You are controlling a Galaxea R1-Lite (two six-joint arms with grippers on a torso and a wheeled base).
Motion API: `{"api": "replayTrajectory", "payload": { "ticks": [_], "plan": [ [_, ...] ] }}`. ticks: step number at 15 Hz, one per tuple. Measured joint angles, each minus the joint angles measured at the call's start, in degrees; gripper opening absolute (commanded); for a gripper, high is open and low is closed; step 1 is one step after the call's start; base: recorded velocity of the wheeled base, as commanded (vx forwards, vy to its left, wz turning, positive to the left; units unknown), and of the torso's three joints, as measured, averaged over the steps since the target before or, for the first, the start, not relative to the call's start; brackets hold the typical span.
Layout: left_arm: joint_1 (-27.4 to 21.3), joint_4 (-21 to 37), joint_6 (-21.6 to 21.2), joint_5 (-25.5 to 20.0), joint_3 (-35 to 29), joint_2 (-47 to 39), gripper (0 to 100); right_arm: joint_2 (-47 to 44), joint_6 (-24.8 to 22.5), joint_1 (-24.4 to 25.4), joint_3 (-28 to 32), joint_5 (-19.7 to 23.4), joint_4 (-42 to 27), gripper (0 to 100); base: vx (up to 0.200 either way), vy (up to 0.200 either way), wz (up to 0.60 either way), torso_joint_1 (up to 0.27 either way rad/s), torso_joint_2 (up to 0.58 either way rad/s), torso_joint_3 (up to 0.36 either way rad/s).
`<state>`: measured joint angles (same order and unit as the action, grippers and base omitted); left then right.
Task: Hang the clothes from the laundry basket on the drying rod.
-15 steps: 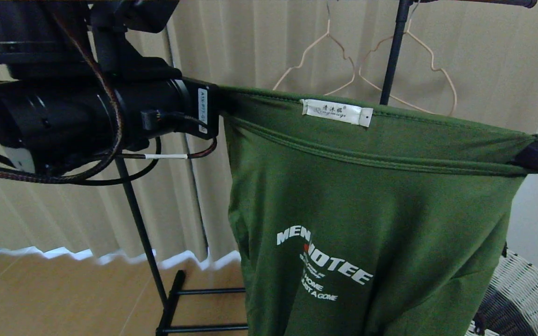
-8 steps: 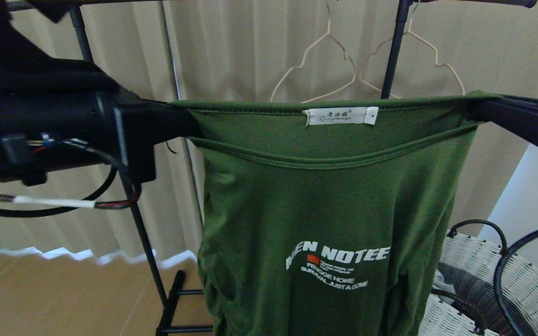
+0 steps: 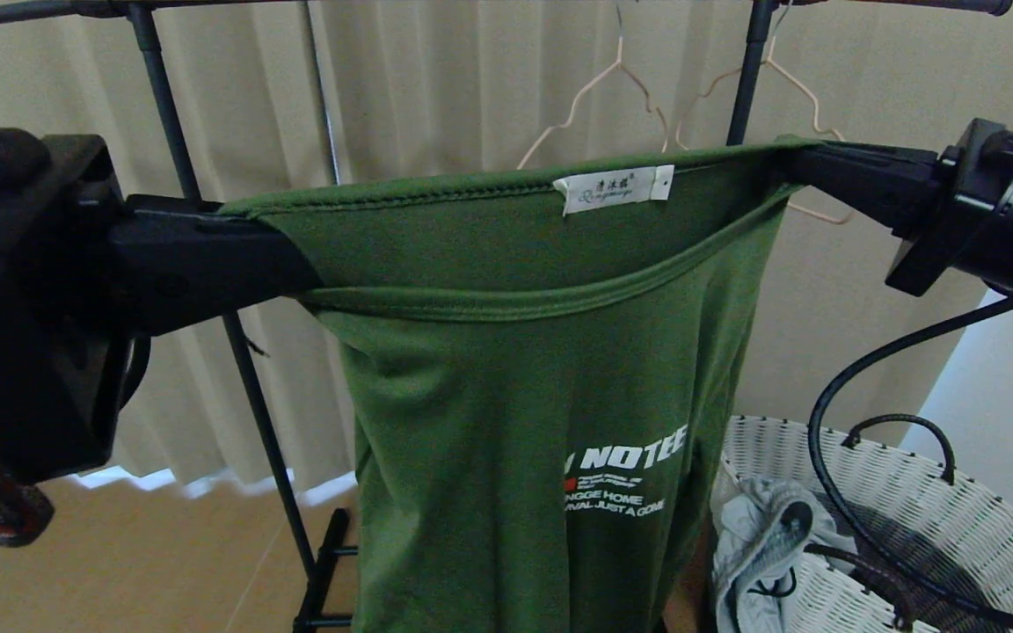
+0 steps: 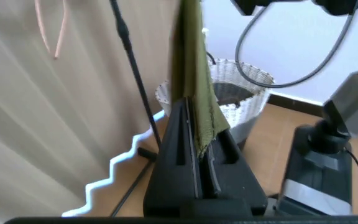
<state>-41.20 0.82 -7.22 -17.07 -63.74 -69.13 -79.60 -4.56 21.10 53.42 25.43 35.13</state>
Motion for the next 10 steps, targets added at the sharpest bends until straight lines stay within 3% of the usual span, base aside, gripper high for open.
{"api": "replayTrajectory", "payload": {
  "ticks": [10],
  "plan": [
    [-2.73, -0.22, -0.41, 0.02, 1.16, 0.34, 0, -4.02, 0.11, 2.88, 2.01, -0.22, 0.01, 0, 0.000, 0.000, 0.00, 0.000, 0.00, 0.000]
  ]
}}
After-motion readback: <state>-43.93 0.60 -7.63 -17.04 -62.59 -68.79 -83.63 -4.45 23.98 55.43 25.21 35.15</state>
